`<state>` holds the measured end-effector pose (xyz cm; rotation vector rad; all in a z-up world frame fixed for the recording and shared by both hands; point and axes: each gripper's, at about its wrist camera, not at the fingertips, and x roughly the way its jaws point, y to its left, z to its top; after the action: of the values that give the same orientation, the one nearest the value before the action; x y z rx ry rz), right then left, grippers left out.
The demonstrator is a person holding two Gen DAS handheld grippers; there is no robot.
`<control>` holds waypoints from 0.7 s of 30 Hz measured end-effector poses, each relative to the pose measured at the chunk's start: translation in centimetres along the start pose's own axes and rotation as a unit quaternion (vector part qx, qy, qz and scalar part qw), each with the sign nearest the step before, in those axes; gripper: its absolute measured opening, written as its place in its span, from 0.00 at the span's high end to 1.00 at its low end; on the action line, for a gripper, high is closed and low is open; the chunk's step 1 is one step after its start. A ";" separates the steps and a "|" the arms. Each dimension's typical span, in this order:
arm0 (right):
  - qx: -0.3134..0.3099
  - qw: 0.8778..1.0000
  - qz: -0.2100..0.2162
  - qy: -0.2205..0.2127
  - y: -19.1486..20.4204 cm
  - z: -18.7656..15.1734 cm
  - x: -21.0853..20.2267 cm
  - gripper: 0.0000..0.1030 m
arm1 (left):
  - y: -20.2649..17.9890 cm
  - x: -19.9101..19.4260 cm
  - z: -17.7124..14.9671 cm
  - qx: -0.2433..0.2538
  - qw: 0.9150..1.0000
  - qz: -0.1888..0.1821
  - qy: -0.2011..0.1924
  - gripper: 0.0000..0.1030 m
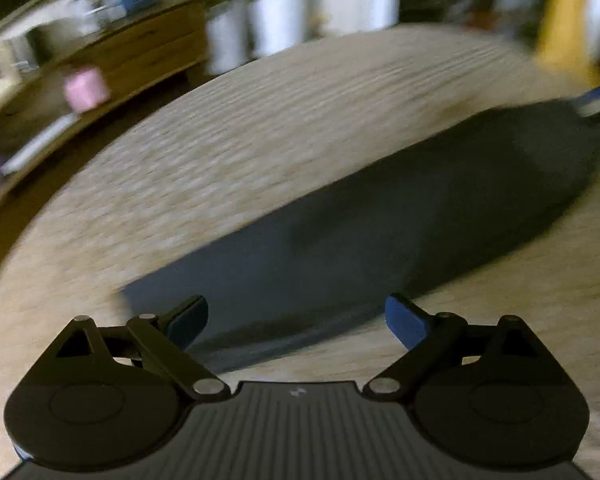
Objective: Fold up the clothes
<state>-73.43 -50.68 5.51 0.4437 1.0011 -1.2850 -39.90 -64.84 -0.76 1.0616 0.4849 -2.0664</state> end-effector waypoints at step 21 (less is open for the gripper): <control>-0.139 0.981 0.118 -0.066 10.5 -1.2 -1.3 0.00 | -23.2 8.2 4.7 0.150 0.974 -0.172 0.011 0.07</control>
<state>-64.04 -46.10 3.31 0.2492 0.9659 -0.9335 -63.12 -56.45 -4.82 1.2465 0.3952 -2.4943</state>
